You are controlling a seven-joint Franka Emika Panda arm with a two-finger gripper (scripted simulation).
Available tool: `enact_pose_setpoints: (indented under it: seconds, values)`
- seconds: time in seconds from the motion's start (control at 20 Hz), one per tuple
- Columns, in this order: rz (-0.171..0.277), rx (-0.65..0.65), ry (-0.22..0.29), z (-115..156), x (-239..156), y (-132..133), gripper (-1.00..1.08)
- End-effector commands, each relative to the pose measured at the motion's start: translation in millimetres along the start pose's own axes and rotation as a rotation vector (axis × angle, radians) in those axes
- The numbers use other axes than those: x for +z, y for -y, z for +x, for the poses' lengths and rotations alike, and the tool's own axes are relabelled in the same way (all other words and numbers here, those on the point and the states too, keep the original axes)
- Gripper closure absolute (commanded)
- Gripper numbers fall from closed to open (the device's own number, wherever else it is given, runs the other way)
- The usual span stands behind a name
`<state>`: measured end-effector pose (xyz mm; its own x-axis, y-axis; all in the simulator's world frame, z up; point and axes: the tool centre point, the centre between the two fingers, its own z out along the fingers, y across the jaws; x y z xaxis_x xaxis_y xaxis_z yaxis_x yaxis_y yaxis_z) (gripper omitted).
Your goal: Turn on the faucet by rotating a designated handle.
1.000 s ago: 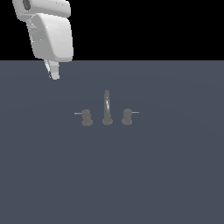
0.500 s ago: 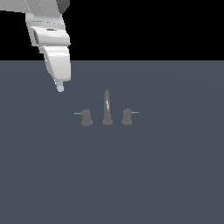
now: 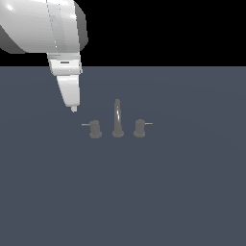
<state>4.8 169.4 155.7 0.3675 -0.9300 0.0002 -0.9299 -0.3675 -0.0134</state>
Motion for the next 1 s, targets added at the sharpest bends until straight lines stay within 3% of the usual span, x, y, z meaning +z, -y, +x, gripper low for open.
enact_pose_setpoints:
  seconds: [0.0,0.5,0.95]
  values:
    - [-0.002,0.054,-0.003,6.5,15.9,13.1,1.08]
    - [-0.01,0.237,-0.006,34.1,68.6,55.6,1.08]
    - [-0.013,0.319,-0.004,49.2,90.9,73.3,1.08]
